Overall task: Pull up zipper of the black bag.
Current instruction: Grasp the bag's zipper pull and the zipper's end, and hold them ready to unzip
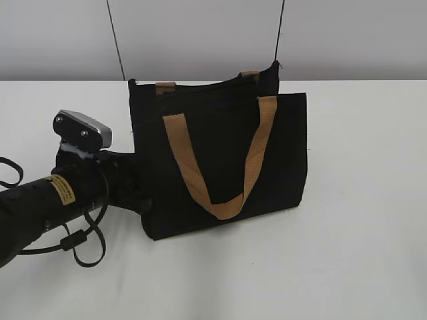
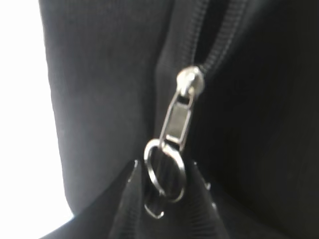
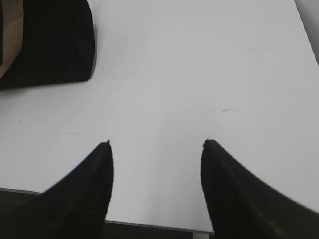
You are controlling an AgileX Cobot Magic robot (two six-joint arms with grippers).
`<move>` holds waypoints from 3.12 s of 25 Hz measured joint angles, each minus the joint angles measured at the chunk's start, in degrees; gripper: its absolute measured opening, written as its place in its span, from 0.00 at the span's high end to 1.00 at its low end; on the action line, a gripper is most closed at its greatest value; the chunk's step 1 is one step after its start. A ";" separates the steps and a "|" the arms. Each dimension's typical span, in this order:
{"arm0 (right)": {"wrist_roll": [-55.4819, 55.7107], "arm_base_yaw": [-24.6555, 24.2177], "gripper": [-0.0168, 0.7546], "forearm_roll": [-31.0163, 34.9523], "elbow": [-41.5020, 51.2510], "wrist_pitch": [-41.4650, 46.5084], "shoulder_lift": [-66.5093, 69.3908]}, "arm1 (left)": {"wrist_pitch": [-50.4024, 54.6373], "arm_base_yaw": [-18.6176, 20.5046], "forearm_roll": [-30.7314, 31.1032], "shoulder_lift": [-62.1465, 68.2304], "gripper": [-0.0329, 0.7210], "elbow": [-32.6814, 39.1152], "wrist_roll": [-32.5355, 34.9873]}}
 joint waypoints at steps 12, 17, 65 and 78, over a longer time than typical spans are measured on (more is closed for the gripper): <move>0.00 0.00 0.41 0.00 0.00 0.00 0.00 | 1.05 0.00 0.00 1.12 0.76 0.00 0.00; 0.00 0.00 0.41 0.00 0.00 0.00 0.00 | 2.40 0.00 -0.95 -0.10 0.94 0.00 0.00; -26.24 0.00 0.41 26.41 -1.49 -9.44 30.31 | 28.21 -0.20 -4.53 -39.27 0.94 0.10 0.71; -68.14 13.64 0.41 59.98 -10.30 -23.65 65.10 | 29.20 -0.23 -4.52 -39.30 0.94 0.10 0.71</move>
